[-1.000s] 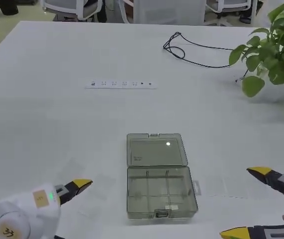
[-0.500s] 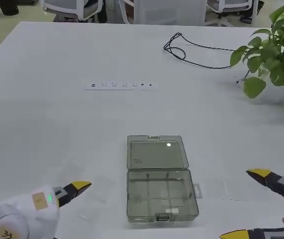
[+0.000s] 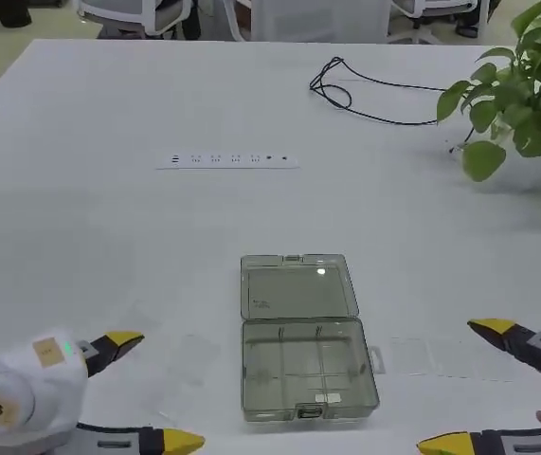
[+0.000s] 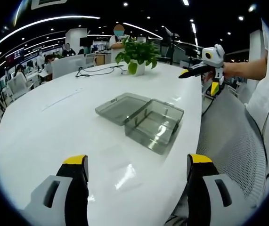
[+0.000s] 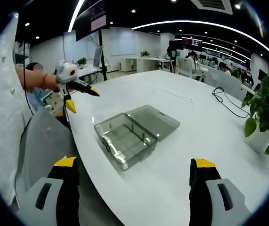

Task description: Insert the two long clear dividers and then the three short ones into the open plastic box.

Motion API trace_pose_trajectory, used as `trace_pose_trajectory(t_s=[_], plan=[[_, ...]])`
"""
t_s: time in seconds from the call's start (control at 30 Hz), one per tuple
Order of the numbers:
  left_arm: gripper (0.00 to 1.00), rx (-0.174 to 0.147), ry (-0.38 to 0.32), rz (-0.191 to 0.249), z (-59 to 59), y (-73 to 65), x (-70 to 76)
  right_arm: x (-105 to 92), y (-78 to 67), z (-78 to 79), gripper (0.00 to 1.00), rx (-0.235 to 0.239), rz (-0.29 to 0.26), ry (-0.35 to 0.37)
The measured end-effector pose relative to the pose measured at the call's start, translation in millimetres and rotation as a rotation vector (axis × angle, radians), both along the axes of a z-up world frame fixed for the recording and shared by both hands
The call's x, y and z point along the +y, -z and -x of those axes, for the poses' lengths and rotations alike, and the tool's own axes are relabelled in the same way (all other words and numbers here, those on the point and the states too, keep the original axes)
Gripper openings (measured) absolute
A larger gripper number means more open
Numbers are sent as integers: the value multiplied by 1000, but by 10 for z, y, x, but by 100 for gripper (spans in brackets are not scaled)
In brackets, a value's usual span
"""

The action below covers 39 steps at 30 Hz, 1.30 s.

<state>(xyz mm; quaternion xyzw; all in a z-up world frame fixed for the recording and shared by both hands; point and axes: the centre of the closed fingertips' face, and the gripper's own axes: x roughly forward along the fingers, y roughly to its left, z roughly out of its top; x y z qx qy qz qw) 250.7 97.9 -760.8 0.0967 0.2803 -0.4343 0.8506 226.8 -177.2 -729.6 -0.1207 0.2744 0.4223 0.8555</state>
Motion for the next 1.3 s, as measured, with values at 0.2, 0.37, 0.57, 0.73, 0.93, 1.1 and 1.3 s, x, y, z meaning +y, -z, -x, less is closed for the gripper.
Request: trace_pose_trajectory(t_s=[0.2, 0.37, 0.57, 0.73, 0.93, 1.1, 1.3], plan=[[81, 62, -93, -51, -157, 106, 246, -4, 15, -11, 98, 3, -5, 4], [78, 113, -143, -89, -237, 181, 379, 3, 21, -21, 98, 6, -8, 6], [70, 170, -202, -111, -315, 269, 512, 16, 25, -26, 97, 9, -12, 8], [65, 198, -234, -145, -365, 346, 588, 30, 41, -26, 97, 14, -17, 11], [62, 243, -264, -179, -422, 448, 649, 31, 60, -31, 97, 21, -20, 14], [58, 286, -281, -227, -448, 555, 702, 44, 72, -40, 97, 24, -22, 15], [53, 334, -306, -265, -476, 667, 777, 57, 84, -52, 96, 28, -29, 15]])
